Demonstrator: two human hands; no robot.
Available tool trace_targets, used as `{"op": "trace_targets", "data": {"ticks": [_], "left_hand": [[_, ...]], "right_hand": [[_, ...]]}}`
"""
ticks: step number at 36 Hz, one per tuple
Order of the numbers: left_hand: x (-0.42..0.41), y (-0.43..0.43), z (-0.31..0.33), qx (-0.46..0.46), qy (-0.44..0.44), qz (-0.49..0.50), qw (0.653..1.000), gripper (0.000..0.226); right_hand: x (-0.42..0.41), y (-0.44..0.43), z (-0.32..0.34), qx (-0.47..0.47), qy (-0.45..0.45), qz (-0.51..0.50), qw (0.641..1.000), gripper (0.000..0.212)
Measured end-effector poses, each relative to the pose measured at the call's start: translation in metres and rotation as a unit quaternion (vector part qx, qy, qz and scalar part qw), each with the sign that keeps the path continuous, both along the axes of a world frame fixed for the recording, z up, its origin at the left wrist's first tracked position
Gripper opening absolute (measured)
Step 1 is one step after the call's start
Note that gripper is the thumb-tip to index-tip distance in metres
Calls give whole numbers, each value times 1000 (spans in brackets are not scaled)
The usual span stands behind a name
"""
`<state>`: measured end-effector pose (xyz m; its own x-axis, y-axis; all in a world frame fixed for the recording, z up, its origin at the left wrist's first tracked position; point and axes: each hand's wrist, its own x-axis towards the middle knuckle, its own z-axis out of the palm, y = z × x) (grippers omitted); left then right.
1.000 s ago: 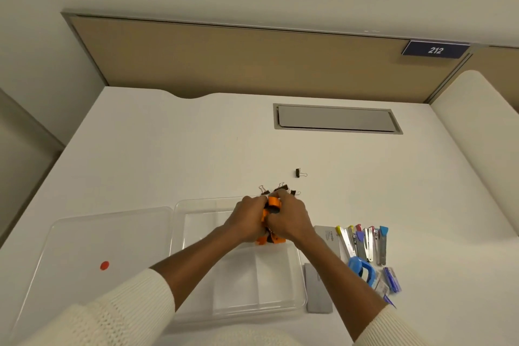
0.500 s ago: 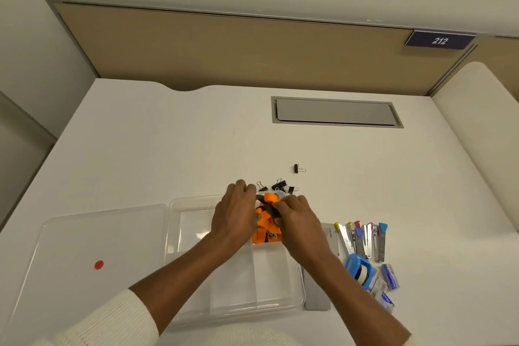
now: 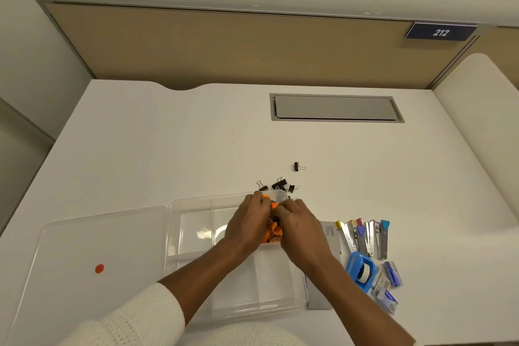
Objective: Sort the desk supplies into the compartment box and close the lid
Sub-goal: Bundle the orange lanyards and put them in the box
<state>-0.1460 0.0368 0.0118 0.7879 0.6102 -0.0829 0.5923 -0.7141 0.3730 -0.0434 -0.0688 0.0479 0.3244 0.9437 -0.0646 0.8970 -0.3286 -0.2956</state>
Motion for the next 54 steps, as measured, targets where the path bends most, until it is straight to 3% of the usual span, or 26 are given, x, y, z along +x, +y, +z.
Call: {"op": "trace_targets", "data": {"ticks": [5,9,15,20,25,33,39,43,46,51,54], "left_hand": [[-6,-1,8,48,1,-5,999,21],[-11,-7,17,41,8,53,998,31],[-14,-14,9,13,43,16,999,49],[-11,-19,4,14,57,-12,998,39],[-2,-14,5,5,88,-25,996,19],[0,-1,0,11,102,-52,993,39],[1,-14,22,72,101,-56,991,48],[10,-36,44,189,75,-70,977,26],[22,-55,49,187,47,-135,972,19],[44,-88,36,84,70,-231,967,67],[58,-109,22,69,122,-248,958,90]], "right_hand": [[2,-14,-7,-25,10,-38,999,42],[-3,-17,-10,-29,15,-18,999,39],[-10,-8,-16,-9,3,37,999,60],[-11,1,-33,-50,0,56,997,38],[-6,9,-36,-32,53,27,998,41],[-4,-11,-31,24,71,30,997,26],[-5,-59,-16,180,160,-116,964,16],[1,-97,-16,179,174,-238,939,14],[8,-125,-20,179,157,-318,918,16],[22,-157,-24,187,67,-398,896,26],[29,-172,-30,146,54,-450,879,46]]}}
